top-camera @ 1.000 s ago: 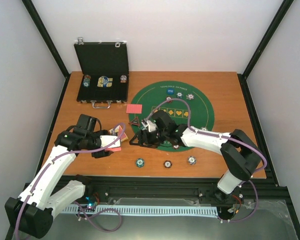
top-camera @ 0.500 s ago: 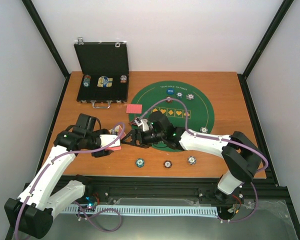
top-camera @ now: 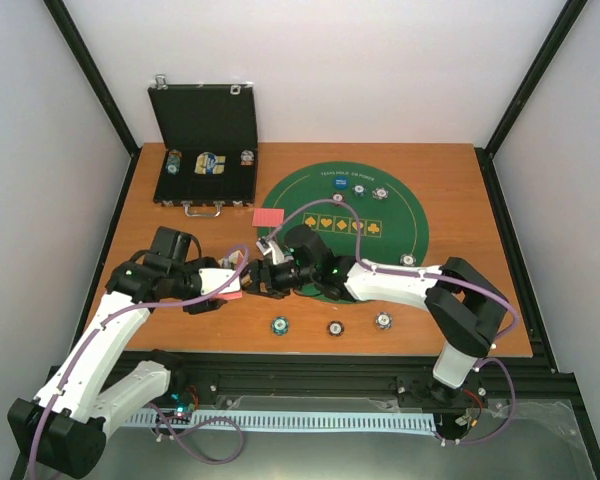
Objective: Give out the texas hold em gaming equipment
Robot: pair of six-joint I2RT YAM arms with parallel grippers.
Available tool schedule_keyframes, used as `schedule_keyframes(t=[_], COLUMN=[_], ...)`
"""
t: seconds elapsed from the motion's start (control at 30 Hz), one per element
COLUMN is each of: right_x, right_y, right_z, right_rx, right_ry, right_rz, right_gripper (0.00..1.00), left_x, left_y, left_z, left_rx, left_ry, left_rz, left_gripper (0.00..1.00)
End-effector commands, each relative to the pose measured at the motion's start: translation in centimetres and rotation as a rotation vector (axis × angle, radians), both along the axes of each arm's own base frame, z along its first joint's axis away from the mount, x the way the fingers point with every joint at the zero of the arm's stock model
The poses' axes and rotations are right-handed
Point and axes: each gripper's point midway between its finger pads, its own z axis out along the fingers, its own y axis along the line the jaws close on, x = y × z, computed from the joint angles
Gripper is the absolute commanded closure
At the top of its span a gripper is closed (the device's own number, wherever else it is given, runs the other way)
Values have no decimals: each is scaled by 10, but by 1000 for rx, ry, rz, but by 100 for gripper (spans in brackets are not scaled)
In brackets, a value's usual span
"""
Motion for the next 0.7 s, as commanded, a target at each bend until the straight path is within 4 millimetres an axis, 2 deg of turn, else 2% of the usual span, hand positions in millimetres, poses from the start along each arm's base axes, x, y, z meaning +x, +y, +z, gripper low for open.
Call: schedule_keyframes(t=[0.0, 0.43, 0.67], right_x=[-3, 1, 5], right_y=[18, 46, 47], right_z=[14, 2, -15], right_rx=[61, 77, 22], right_ry=[-6, 54, 74], right_rz=[18, 8, -15], right_gripper=[24, 26, 32], left_x=[3, 2, 1], left_y=[-8, -8, -7], left_z=[24, 23, 25], left_rx=[-51, -49, -47], left_ry=[-47, -41, -46], left_rz=[-9, -12, -13], left_gripper=[62, 62, 62])
